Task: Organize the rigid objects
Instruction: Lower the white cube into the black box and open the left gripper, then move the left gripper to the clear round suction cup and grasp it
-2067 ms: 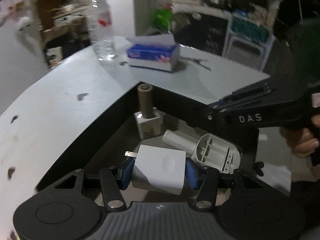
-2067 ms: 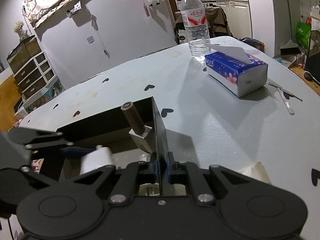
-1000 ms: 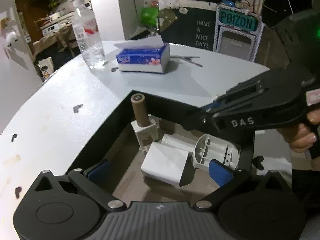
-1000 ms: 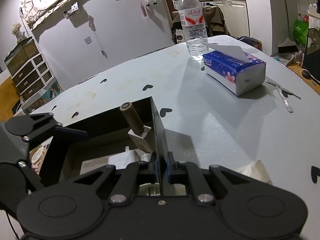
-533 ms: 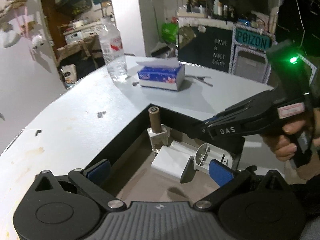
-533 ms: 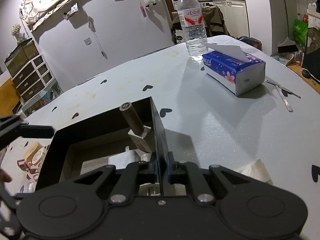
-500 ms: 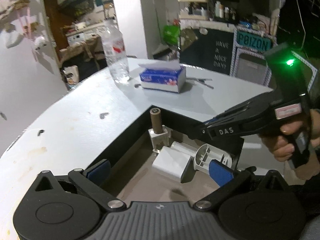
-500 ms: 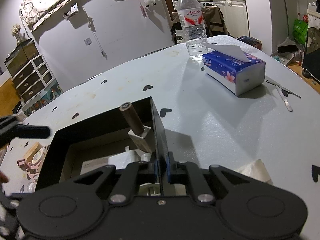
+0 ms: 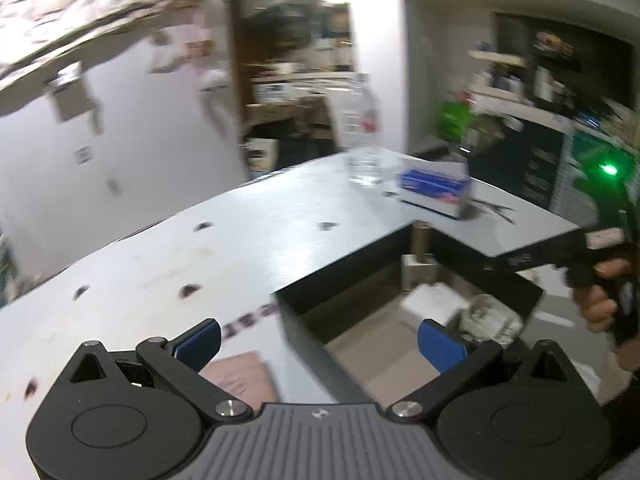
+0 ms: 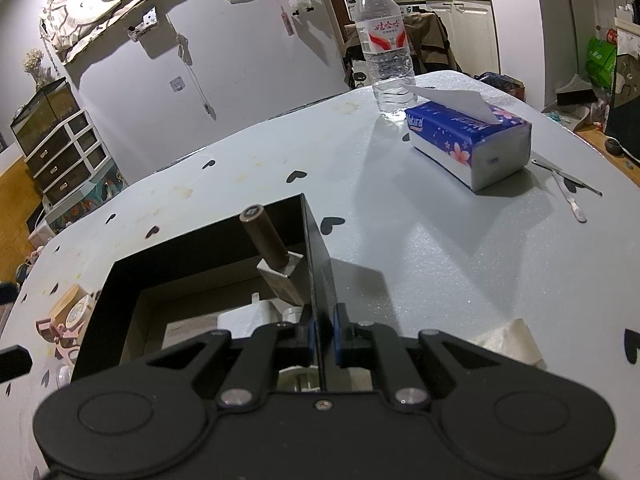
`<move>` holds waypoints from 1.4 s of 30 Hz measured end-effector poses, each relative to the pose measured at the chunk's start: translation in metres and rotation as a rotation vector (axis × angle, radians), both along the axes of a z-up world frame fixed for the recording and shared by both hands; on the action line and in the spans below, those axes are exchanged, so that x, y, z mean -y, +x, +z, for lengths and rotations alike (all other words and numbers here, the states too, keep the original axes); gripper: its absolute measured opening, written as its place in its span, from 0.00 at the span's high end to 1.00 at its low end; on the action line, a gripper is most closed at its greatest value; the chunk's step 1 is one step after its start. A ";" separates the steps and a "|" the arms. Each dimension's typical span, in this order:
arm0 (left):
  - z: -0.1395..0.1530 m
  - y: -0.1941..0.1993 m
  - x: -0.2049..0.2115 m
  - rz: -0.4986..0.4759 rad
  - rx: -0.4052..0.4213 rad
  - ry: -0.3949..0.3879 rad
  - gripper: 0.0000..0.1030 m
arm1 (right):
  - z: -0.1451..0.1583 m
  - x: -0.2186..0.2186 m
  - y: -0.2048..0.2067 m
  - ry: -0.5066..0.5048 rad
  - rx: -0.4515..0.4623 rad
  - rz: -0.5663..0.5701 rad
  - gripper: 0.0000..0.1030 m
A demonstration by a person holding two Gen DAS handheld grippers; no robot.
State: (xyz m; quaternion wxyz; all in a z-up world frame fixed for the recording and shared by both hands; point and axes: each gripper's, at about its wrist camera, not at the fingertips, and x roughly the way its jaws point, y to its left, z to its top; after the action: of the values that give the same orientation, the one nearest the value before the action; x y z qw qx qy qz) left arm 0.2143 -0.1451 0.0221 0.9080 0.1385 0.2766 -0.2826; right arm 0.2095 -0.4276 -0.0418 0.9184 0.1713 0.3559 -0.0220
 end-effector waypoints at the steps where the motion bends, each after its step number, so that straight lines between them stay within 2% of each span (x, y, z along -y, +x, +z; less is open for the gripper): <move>1: -0.002 -0.001 -0.005 0.031 0.006 -0.006 0.00 | 0.000 0.000 0.000 0.000 0.000 0.000 0.91; 6: -0.012 -0.007 -0.033 0.229 0.031 -0.065 0.00 | 0.000 0.000 0.000 0.000 0.000 0.000 0.91; 12: -0.024 -0.012 -0.057 0.404 0.040 -0.124 0.00 | 0.000 0.000 0.000 0.000 0.000 0.000 0.91; 17: -0.037 -0.013 -0.066 0.454 0.009 -0.130 0.00 | 0.000 0.000 0.000 0.001 0.000 0.000 0.91; 23: -0.053 -0.019 -0.065 0.410 -0.058 -0.147 0.03 | 0.000 0.000 0.000 0.000 0.000 0.000 0.91; 25: -0.060 -0.019 -0.061 0.390 -0.082 -0.135 0.16 | 0.000 0.000 0.000 0.000 0.000 0.000 0.91; 30: -0.075 -0.014 -0.048 0.364 -0.132 -0.121 0.34 | 0.000 0.000 0.000 0.001 0.000 0.000 0.91; 31: -0.077 -0.013 -0.047 0.364 -0.138 -0.128 0.43 | 0.000 0.000 0.000 0.000 0.000 0.000 0.91; 35: -0.080 -0.012 -0.048 0.366 -0.156 -0.162 0.60 | 0.000 0.000 0.000 0.001 0.000 0.000 0.91; 36: -0.079 -0.012 -0.048 0.364 -0.158 -0.166 0.73 | 0.000 0.000 0.000 0.000 0.000 0.000 0.91; 42: -0.073 -0.014 -0.055 0.402 -0.129 -0.190 0.90 | 0.000 0.000 0.000 0.000 0.000 0.000 0.91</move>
State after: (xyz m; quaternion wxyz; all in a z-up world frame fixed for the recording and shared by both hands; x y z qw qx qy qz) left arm 0.2007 -0.0905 -0.0513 0.9354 -0.0239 0.3281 -0.1293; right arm 0.2096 -0.4280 -0.0420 0.9185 0.1712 0.3558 -0.0219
